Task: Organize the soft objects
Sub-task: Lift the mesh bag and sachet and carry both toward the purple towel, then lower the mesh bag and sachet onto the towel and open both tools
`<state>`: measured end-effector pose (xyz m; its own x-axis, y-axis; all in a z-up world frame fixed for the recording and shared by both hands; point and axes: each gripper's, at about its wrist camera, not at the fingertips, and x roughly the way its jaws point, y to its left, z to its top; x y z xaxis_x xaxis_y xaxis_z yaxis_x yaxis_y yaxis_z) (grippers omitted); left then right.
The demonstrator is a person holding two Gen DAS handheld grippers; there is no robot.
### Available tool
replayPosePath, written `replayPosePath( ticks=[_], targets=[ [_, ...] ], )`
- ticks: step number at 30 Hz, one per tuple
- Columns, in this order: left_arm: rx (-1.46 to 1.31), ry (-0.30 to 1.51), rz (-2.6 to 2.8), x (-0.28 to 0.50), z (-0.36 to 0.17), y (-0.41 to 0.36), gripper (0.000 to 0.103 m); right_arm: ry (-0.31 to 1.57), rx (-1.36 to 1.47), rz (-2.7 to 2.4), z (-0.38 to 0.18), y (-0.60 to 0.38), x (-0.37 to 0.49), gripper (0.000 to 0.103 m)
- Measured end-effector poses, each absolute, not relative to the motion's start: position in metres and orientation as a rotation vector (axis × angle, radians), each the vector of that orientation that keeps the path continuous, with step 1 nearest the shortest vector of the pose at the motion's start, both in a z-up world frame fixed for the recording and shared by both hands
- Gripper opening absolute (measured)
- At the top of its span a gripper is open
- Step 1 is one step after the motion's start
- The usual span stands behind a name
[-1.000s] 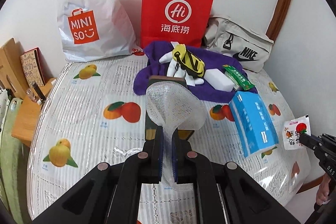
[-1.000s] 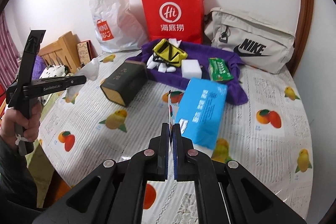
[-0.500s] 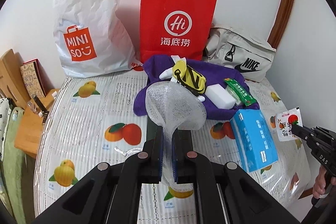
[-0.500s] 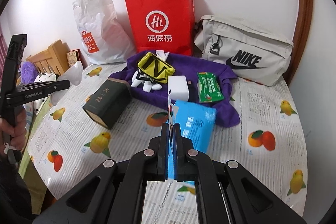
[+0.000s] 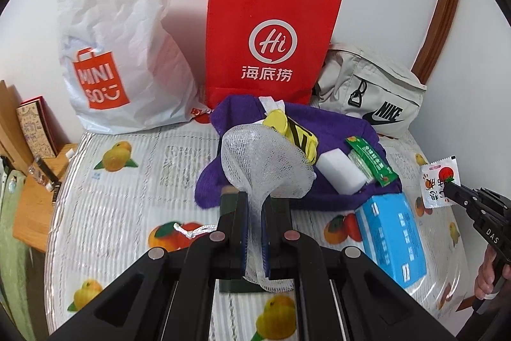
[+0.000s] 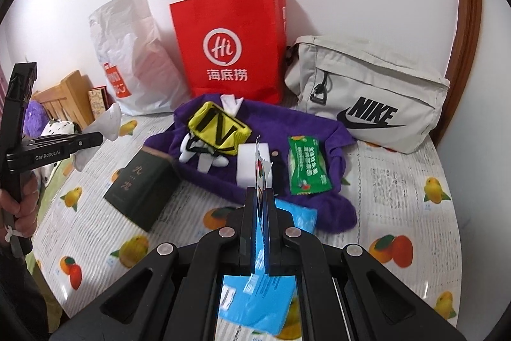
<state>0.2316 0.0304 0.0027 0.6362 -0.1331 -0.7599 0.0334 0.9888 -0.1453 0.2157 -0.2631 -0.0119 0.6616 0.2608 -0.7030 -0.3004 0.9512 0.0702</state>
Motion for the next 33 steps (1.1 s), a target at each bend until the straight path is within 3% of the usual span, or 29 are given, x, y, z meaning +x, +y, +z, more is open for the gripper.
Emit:
replayPosePath(
  ticks=[33],
  targets=[
    [-0.150, 1.050, -0.158, 0.388, -0.080, 0.002, 0.007, 0.897, -0.121, 0.260, -0.082, -0.258, 0.362, 0.004]
  ],
)
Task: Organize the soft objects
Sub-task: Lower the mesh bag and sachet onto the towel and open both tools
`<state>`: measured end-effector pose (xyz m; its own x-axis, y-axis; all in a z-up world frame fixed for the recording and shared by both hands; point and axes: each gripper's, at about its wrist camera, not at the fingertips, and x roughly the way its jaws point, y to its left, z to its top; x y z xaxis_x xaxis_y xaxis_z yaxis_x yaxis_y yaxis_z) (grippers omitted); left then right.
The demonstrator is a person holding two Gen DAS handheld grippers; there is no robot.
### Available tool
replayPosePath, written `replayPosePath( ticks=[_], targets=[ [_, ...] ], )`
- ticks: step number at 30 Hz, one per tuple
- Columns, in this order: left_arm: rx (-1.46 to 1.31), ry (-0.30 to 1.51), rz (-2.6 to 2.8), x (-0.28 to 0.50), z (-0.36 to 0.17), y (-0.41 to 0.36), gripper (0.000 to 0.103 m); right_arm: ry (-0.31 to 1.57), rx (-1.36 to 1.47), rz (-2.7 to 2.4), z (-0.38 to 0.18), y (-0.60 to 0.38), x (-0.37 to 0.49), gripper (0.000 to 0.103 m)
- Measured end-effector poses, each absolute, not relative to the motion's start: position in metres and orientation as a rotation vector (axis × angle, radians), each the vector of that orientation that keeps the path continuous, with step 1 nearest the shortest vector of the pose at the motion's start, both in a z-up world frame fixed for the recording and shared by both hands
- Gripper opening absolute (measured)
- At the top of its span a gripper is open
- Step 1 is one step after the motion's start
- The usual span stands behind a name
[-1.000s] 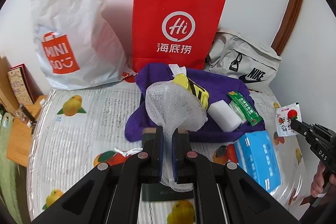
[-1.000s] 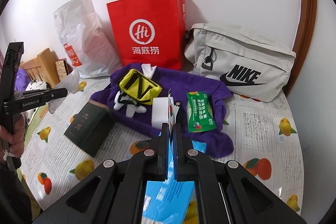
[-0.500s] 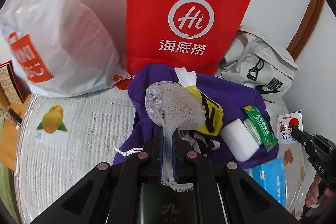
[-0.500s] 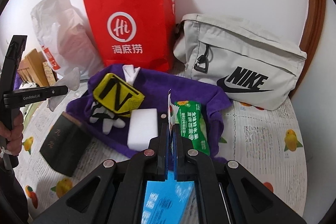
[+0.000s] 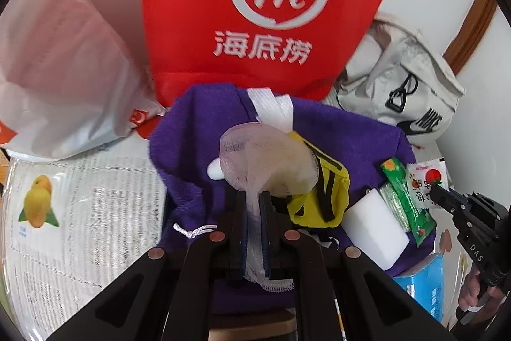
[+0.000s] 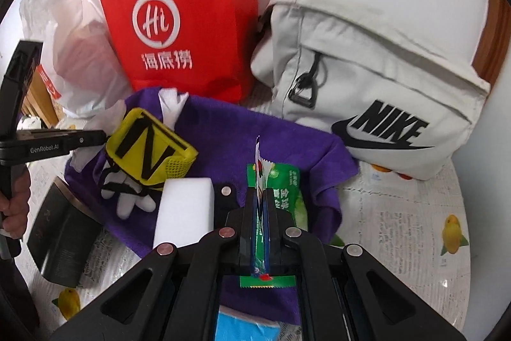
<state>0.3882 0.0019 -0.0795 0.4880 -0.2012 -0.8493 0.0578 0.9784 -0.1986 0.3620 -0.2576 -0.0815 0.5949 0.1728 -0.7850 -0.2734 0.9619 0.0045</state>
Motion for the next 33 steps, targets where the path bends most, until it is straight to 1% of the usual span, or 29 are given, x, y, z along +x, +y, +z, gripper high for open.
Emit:
replayPosePath(
  ticks=[10, 12, 14, 16, 18, 20, 22, 23, 24, 25, 28, 29, 33],
  targets=[
    [-0.150, 1.068, -0.169, 0.398, -0.090, -0.001, 0.009, 0.943, -0.096, 0.310, -0.091, -0.252, 0.369, 0.010],
    [-0.149, 1.072, -0.174, 0.398, -0.091, 0.001, 0.013, 0.941, -0.107, 0.322, -0.092, -0.248, 0.367, 0.012],
    [-0.136, 1.072, -0.171, 0.397, -0.091, 0.000, 0.022, 0.948, -0.099, 0.339, -0.093, -0.247, 0.368, 0.015],
    [-0.128, 1.067, -0.174, 0.395, -0.090, 0.002, 0.027, 0.964, -0.076, 0.362, -0.095, -0.246, 0.369, 0.020],
    [-0.132, 1.062, -0.178, 0.393, -0.088, 0.005, 0.032, 0.965, -0.067, 0.367, -0.096, -0.246, 0.370, 0.021],
    [-0.125, 1.057, -0.173, 0.392, -0.087, 0.007, 0.041, 0.965, -0.053, 0.382, -0.095, -0.247, 0.369, 0.029],
    [-0.108, 1.056, -0.169, 0.390, -0.085, 0.008, 0.044, 0.966, -0.041, 0.398, -0.095, -0.247, 0.368, 0.051],
    [-0.102, 1.057, -0.168, 0.389, -0.085, 0.008, 0.046, 0.963, -0.043, 0.398, -0.095, -0.246, 0.368, 0.054],
    [-0.099, 1.057, -0.166, 0.388, -0.084, 0.008, 0.047, 0.957, -0.049, 0.397, -0.095, -0.245, 0.366, 0.054],
    [-0.097, 1.054, -0.166, 0.387, -0.083, 0.009, 0.050, 0.952, -0.054, 0.398, -0.093, -0.244, 0.364, 0.054],
    [-0.072, 1.046, -0.158, 0.382, -0.078, 0.010, 0.068, 0.949, -0.048, 0.397, -0.091, -0.244, 0.361, 0.054],
    [-0.064, 1.043, -0.158, 0.381, -0.077, 0.010, 0.071, 0.947, -0.044, 0.398, -0.089, -0.244, 0.360, 0.054],
    [-0.057, 1.047, -0.170, 0.376, -0.074, 0.010, 0.074, 0.941, -0.042, 0.396, -0.085, -0.244, 0.356, 0.054]
  ],
)
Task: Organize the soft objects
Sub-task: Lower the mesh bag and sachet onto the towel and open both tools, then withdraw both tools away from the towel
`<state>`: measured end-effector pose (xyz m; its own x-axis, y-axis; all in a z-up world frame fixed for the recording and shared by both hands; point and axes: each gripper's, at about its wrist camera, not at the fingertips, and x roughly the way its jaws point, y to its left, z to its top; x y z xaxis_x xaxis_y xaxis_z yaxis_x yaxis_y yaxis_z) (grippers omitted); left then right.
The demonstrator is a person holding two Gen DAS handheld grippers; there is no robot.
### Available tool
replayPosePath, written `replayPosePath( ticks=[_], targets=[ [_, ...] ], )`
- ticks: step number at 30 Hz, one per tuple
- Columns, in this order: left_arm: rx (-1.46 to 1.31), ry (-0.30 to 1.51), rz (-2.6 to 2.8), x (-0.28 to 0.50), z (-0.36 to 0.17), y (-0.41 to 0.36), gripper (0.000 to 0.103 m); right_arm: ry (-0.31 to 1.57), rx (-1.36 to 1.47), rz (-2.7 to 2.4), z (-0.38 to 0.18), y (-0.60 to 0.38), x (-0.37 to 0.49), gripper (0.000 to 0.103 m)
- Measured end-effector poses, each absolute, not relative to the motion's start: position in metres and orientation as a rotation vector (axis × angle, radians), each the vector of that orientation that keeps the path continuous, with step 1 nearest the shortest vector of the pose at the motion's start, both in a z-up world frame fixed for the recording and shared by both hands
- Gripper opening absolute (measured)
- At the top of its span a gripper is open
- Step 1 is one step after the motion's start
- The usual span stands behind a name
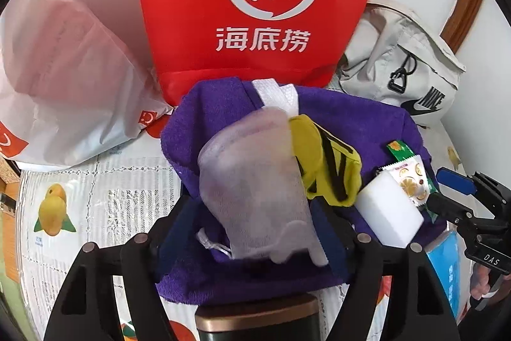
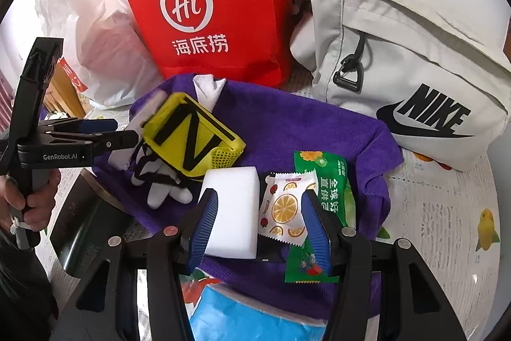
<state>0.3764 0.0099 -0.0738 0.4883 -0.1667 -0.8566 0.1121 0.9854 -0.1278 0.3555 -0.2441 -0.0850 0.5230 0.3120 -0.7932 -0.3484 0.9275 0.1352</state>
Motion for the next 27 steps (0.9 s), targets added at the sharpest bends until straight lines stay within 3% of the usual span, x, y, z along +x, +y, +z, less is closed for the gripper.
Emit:
replayPosePath(
  ticks=[17, 23, 25, 27],
  targets=[
    [-0.047, 0.979, -0.118, 0.316, -0.027, 0.005, 0.077, 0.897, -0.016, 0.349, -0.052, -0.251, 0.294, 0.055],
    [-0.043, 0.924, -0.073, 0.264, 0.001, -0.001, 0.082, 0.868, -0.008, 0.319, -0.030, -0.254, 0.251, 0.064],
    [-0.046, 0.901, -0.061, 0.243, 0.011, -0.002, 0.083, 0.855, -0.012, 0.306, -0.023, -0.254, 0.236, 0.074],
    [-0.053, 0.877, -0.060, 0.224, 0.020, -0.004, 0.084, 0.842, -0.013, 0.299, -0.017, -0.255, 0.222, 0.077]
  ],
)
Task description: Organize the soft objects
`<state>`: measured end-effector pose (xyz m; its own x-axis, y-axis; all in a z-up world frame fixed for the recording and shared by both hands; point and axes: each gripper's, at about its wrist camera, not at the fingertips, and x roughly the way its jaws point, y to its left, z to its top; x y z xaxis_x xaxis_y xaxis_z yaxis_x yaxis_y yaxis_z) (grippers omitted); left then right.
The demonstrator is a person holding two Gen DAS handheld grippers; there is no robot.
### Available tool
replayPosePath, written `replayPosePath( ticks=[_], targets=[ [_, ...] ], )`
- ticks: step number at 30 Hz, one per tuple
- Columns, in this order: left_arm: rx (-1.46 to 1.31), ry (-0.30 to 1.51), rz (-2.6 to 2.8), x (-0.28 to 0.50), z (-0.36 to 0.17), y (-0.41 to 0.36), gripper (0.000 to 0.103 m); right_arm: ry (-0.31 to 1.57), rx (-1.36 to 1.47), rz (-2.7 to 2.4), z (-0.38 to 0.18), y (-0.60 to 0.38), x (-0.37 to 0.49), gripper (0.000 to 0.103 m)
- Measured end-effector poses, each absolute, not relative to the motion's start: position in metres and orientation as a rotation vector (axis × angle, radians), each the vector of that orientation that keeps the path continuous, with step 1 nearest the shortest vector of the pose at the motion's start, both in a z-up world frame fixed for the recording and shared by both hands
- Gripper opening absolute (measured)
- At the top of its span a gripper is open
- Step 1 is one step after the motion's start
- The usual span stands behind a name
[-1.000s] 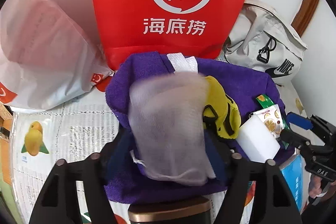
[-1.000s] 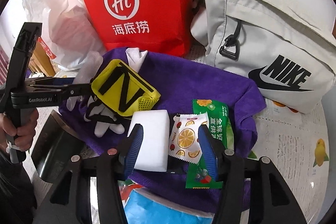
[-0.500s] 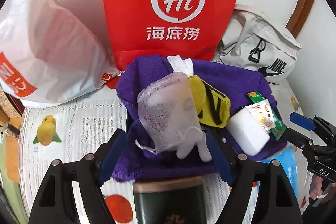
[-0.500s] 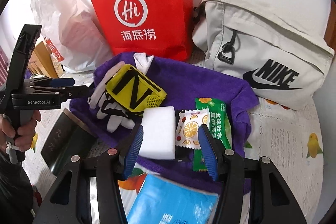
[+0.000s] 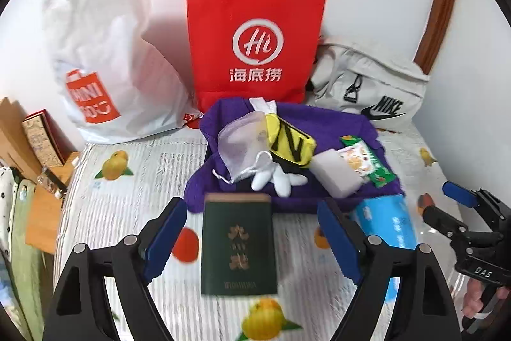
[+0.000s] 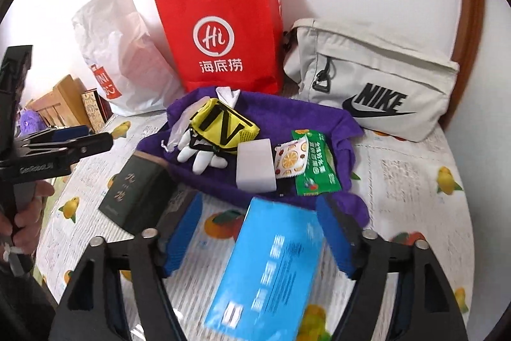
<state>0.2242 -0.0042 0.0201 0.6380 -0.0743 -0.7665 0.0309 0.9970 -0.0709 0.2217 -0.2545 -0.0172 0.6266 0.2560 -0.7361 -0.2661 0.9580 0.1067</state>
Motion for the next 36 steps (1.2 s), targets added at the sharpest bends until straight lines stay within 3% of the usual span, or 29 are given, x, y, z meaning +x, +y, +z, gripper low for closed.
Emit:
replayPosePath(
  ticks=[7, 12, 16, 36],
  targets=[
    [-0.045, 0.815, -0.025, 0.163, 0.043, -0.014, 0.098, 0.809, -0.016, 0.294, 0.000, -0.256, 0.167, 0.086],
    [-0.043, 0.780, -0.004, 0.123, 0.055, -0.020, 0.102, 0.789, -0.011, 0.257, 0.011, -0.259, 0.134, 0.089],
    [-0.033, 0.751, 0.010, 0.095, 0.061, -0.027, 0.103, 0.767, 0.003, 0.217, 0.016, -0.263, 0.109, 0.097],
    [-0.030, 0.707, 0.062, 0.020, 0.060, -0.044, 0.103, 0.764, 0.014, 0.108, 0.010, -0.280, 0.031, 0.101]
  ],
)
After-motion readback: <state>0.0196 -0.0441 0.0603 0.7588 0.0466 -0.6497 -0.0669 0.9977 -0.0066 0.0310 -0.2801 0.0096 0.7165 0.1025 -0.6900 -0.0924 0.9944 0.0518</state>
